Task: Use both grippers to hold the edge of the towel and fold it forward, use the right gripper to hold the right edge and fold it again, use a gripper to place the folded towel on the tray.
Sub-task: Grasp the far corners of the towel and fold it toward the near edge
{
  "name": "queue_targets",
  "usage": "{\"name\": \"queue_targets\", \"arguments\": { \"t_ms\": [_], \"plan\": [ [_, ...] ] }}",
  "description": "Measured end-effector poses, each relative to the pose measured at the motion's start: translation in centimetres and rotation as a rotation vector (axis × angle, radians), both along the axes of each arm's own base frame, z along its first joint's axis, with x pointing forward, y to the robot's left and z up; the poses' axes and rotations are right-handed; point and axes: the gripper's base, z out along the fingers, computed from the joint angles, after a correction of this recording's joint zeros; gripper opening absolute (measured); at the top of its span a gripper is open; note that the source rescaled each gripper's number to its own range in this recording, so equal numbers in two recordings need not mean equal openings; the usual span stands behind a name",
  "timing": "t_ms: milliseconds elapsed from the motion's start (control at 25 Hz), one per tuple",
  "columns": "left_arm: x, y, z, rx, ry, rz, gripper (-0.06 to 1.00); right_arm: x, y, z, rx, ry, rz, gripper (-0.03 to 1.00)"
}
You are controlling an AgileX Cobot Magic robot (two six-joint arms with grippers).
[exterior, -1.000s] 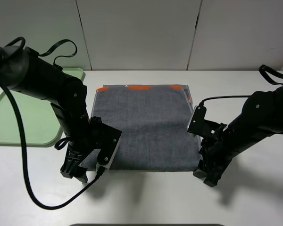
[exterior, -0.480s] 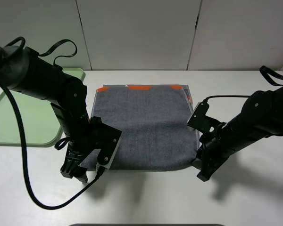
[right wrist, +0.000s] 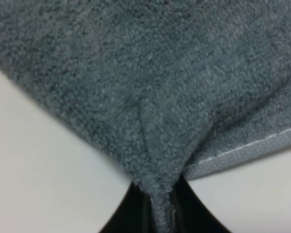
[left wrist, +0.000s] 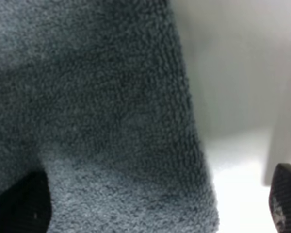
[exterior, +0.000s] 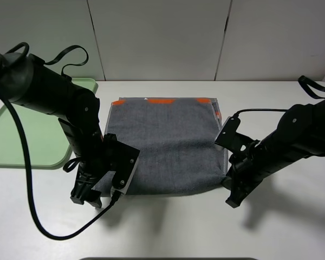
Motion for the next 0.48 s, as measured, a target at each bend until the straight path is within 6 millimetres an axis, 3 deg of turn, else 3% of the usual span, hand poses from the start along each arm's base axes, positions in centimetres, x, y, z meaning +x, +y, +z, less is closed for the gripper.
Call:
{"name": "queue_targets", "arguments": {
  "t_ms": [160,480],
  "plan": [
    [0.02,0.00,0.00,-0.001,-0.002,-0.001,0.70,0.01,0.00,0.00,0.000,-0.001,0.000,0.00],
    [-0.04,0.04,-0.10,0.005,0.006,-0.002,0.21,0.01,0.00,0.00,0.000,-0.001,0.000,0.00]
  ]
}}
